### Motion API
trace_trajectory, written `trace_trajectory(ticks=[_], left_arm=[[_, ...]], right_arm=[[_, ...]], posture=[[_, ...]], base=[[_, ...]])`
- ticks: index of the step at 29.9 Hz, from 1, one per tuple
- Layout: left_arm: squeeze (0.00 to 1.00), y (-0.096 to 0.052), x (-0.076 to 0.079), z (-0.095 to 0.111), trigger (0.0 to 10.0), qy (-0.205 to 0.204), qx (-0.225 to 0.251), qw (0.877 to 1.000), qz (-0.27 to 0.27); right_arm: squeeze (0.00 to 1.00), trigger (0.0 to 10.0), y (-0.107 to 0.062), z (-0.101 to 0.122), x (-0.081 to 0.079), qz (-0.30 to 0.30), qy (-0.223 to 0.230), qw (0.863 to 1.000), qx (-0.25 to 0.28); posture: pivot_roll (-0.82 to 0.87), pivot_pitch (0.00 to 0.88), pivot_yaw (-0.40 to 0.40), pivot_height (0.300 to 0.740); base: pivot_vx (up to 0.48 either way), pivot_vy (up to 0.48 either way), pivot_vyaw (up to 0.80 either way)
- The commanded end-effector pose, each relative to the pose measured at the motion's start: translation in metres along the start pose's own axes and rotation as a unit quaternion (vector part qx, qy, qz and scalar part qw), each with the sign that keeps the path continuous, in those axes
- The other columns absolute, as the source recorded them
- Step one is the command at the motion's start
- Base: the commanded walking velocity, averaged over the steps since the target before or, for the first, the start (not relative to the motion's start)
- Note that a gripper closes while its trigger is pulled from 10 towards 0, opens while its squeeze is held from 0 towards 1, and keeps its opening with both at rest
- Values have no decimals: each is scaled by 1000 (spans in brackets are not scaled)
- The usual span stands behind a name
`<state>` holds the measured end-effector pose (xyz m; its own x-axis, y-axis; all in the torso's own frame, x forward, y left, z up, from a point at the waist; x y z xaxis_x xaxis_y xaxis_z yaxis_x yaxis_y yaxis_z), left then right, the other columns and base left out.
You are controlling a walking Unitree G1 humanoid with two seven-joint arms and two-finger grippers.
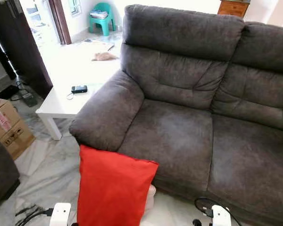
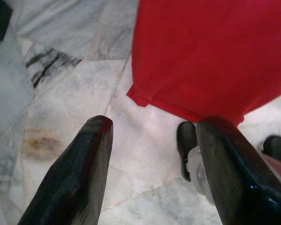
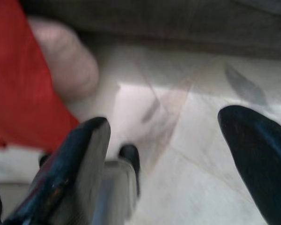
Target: Move the pillow to the sofa from floor
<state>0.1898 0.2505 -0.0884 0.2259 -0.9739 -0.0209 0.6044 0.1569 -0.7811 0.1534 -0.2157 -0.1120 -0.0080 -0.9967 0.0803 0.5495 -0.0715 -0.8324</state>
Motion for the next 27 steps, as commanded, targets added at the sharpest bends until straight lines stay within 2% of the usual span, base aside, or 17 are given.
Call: trace_trajectory(ticks=[1, 21, 27], left_arm=[[0, -2, -4, -12, 10000, -1, -18, 1000, 4], [0, -2, -3, -11, 10000, -1, -18, 1000, 3], [0, -2, -3, -12, 10000, -1, -18, 1000, 3]], right_arm=[[0, 10000, 2, 7, -1, 2, -2, 1000, 10], [0, 10000, 2, 7, -1, 5, -7, 1000, 9], [0, 10000, 1, 6, -1, 4, 3, 1000, 8]], posture=[[-40, 12, -39, 740], [-40, 10, -42, 740], [-41, 10, -43, 740]], base=[[0, 0, 800], [0, 0, 800], [0, 0, 401]])
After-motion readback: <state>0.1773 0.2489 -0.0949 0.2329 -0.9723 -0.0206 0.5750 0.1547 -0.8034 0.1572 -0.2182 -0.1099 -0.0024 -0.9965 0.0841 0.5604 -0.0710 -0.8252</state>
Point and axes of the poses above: a point about 5 cm out from each wrist's last joint towards the gripper, its own y axis pointing out of the wrist towards the gripper, its own z axis along the axis of the wrist's last joint, x = y × z, the point moved 2 cm from there along y, pointing out of the wrist towards the gripper, and after that the axes turned 14 degrees about -y, right-handed, at the moved point
